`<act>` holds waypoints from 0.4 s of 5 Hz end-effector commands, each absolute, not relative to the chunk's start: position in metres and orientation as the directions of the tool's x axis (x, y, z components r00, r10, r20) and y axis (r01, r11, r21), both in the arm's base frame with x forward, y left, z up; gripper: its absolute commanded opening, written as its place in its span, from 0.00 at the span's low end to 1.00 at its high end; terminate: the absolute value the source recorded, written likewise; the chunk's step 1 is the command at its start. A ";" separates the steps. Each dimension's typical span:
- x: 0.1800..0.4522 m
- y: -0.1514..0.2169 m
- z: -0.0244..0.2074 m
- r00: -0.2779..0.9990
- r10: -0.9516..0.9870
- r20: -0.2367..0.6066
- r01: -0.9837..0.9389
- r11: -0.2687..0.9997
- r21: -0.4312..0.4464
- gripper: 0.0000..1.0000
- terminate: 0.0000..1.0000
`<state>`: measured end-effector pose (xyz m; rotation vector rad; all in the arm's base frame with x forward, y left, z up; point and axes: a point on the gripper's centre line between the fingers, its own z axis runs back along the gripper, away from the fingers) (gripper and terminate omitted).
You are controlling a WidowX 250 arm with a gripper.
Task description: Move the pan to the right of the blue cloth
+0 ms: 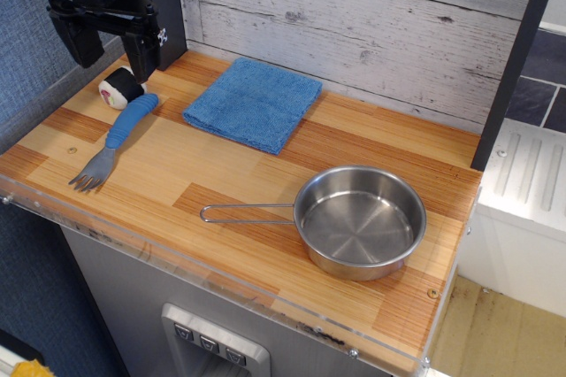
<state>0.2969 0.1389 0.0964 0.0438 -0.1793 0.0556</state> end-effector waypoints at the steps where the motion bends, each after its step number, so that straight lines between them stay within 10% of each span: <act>1: 0.297 0.139 0.096 0.982 0.051 0.179 -0.059 0.998 0.039 1.00 0.00; 2: 0.302 0.118 0.096 0.985 0.024 0.173 -0.030 0.999 0.032 1.00 0.00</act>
